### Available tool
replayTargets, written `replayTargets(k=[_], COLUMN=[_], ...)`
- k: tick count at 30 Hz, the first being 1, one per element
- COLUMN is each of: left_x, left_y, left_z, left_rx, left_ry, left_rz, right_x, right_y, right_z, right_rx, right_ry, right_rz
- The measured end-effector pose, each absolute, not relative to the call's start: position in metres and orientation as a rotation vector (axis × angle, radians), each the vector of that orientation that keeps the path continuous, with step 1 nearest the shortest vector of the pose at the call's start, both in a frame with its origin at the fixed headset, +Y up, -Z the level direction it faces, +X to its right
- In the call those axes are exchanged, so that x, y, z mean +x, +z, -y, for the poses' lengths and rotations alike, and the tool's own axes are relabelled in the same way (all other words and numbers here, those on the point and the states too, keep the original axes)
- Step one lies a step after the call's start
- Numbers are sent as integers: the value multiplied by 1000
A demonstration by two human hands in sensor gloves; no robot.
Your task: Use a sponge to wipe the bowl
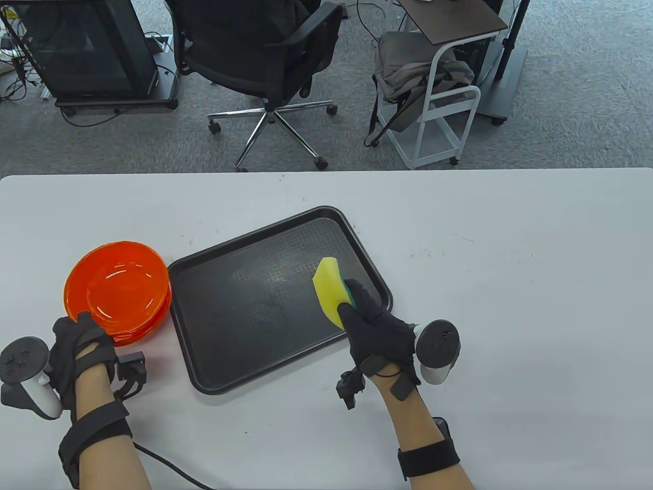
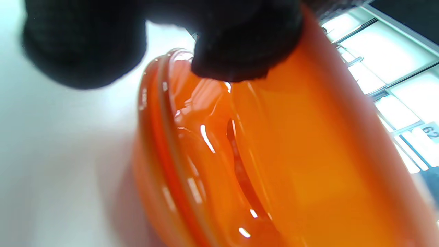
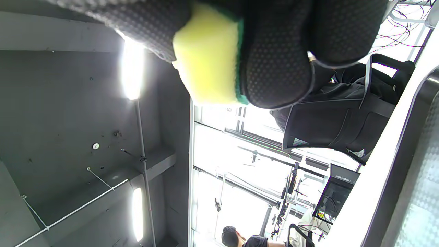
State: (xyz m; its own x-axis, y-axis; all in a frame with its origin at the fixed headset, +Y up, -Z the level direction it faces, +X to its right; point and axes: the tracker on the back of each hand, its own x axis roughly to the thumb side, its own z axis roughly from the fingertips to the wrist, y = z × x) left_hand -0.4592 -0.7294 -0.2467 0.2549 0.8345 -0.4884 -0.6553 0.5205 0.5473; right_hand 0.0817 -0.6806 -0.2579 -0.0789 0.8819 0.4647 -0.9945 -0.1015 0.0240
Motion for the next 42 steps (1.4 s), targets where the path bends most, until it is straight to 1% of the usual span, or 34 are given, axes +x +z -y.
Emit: replayTargets(k=[3, 7, 11, 13, 15, 20, 24, 29, 32, 33, 34, 36, 37, 38, 39, 42], left_x=[-458, -457, -457, -458, -459, -459, -459, -458, -448, -439, -433, -412, -401, -392, -379, -345], left_y=[-248, -249, -248, -246, -246, -243, -241, -239, -242, -246, -248, -252, -255, -257, -261, -269], left_z=[735, 740, 738, 737, 737, 733, 730, 718, 700, 690, 684, 671, 666, 663, 661, 660], left_rx=[214, 206, 198, 162, 139, 155, 115, 156, 233, 264, 274, 250, 218, 203, 175, 61], left_ry=[1014, 1004, 965, 940, 948, 948, 974, 990, 975, 948, 922, 872, 873, 880, 899, 906], left_rz=[-830, -853, -866, -879, -882, -881, -869, -840, -723, -635, -600, -509, -437, -388, -307, -126], right_x=[83, 84, 83, 82, 82, 79, 79, 79, 79, 79, 79, 79, 79, 79, 79, 79], right_y=[-257, -255, -255, -255, -255, -254, -254, -254, -254, -254, -254, -254, -255, -254, -254, -255], right_z=[680, 679, 677, 678, 678, 679, 679, 679, 679, 679, 679, 679, 680, 680, 680, 680], right_rx=[415, 420, 431, 435, 432, 447, 452, 460, 464, 466, 467, 467, 467, 467, 466, 468], right_ry=[1619, 1607, 1606, 1609, 1607, 1615, 1619, 1623, 1626, 1629, 1631, 1636, 1639, 1642, 1645, 1657], right_rz=[344, 346, 346, 345, 344, 339, 339, 336, 335, 335, 335, 335, 334, 333, 331, 328])
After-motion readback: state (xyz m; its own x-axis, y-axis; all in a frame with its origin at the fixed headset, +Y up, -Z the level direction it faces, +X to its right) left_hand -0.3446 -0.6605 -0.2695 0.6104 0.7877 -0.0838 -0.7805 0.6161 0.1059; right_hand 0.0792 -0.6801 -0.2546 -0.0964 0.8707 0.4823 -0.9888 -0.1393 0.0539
